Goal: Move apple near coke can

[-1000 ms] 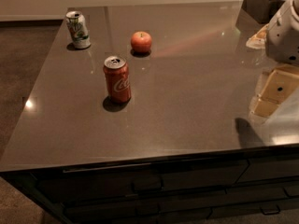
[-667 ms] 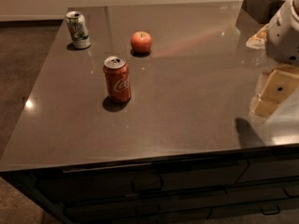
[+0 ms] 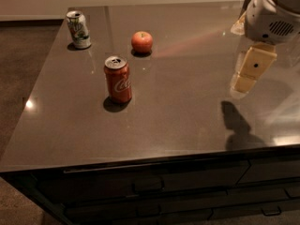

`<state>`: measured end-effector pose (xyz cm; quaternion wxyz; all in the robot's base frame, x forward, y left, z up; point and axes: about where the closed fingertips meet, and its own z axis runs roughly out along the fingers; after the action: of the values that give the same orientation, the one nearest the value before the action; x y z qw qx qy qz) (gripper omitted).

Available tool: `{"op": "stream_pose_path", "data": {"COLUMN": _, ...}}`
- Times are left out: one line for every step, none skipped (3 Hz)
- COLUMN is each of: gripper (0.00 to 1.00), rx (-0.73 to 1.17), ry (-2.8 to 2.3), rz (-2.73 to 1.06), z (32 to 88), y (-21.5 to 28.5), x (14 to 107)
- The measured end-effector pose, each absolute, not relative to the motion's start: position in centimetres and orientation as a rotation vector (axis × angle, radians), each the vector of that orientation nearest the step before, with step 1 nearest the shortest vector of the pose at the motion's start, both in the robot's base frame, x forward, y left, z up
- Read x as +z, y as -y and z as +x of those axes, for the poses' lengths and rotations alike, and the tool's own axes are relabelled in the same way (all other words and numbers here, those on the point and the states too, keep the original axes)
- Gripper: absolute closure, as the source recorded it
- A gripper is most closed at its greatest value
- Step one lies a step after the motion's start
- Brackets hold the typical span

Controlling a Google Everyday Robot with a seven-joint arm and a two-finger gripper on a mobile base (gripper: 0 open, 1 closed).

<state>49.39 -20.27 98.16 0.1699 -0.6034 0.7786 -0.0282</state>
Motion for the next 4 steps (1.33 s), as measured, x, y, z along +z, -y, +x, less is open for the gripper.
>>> {"op": "stream_pose_path", "data": {"gripper": 0.0, "rx": -0.044, "ry": -2.195, "rz": -1.663, "z": 53.0, "y": 19.4, "x": 98.4}}
{"op": "stream_pose_path", "data": {"gripper": 0.0, "rx": 0.004, "ry": -2.184, "rz": -1.602, "z": 56.8, "y": 18.3, "x": 97.7}}
{"op": "stream_pose_path", "data": {"gripper": 0.0, "rx": 0.044, "ry": -2.198, "rz": -1.554, "z": 60.7, "y": 17.5, "x": 95.8}}
{"op": "stream_pose_path", "data": {"gripper": 0.0, "rx": 0.112, "ry": -2.203, "rz": -1.457, "z": 65.1, "y": 16.7, "x": 93.7}}
